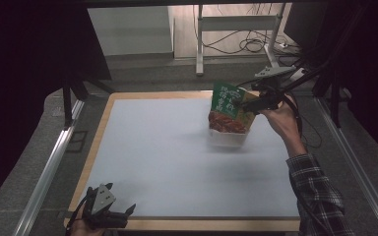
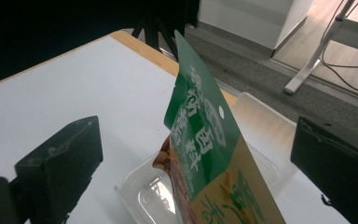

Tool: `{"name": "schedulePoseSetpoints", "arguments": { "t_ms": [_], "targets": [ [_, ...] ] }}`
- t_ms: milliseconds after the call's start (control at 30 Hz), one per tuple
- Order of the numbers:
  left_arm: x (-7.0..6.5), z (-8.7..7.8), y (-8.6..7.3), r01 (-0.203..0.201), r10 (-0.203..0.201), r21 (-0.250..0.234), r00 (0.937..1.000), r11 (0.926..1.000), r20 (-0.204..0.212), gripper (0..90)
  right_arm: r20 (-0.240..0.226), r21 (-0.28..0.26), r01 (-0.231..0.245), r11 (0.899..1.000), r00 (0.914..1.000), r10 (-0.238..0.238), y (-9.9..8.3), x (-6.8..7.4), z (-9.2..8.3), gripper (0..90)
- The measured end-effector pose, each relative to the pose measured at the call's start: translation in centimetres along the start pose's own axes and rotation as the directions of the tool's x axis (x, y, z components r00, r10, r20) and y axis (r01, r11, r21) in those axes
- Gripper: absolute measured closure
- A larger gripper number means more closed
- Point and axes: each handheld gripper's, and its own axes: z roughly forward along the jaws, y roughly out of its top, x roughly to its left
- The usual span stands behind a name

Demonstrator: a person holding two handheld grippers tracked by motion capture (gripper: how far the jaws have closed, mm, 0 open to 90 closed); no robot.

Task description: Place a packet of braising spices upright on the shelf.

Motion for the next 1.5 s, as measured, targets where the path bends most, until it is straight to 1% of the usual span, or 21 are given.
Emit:
{"name": "schedulePoseSetpoints", "arguments": {
  "t_ms": [167, 433, 767, 967, 1233, 1400, 1500],
  "targets": [
    [0.0, 0.0, 0.0, -0.002, 0.002, 0.001, 1.0000, 1.0000, 0.000, 0.0, 0.008, -0.008, 0.000, 1.000, 1.0000, 0.000, -0.4, 0.1, -0.8, 0.8],
    [-0.1, 0.0, 0.0, -0.007, 0.007, 0.003, 1.0000, 1.0000, -0.002, 0.0, 0.009, -0.008, 0.003, 1.000, 1.0000, -0.003, -1.4, 0.4, -1.8, 0.0],
    [-0.1, 0.1, 0.0, -0.014, 0.014, 0.004, 0.9999, 0.9999, -0.001, 0.0, 0.023, -0.009, -0.006, 1.000, 0.9997, 0.006, -2.6, 0.6, -2.9, 0.0],
    [-0.2, 0.1, 0.0, -0.020, 0.020, 0.008, 0.9998, 0.9998, -0.004, 0.0, 0.030, -0.020, -0.010, 1.000, 0.9995, 0.010, -3.4, 0.8, -3.6, 0.0],
    [-0.2, 0.1, 0.1, -0.019, 0.019, 0.008, 0.9998, 0.9998, -0.004, 0.0, 0.035, -0.027, -0.025, 0.999, 0.9990, 0.026, -4.7, 1.3, -4.5, 0.0],
    [-0.1, 0.1, 0.0, -0.010, 0.010, 0.005, 0.9999, 0.9999, -0.003, 0.0, 0.057, -0.031, -0.025, 0.999, 0.9980, 0.027, -5.8, 1.9, -5.0, 0.0],
    [-0.1, 0.1, 0.0, -0.007, 0.007, 0.004, 1.0000, 1.0000, -0.003, 0.0, 0.058, -0.024, -0.029, 0.999, 0.9979, 0.031, -6.6, 2.2, -5.1, 0.0]
  ]
}}
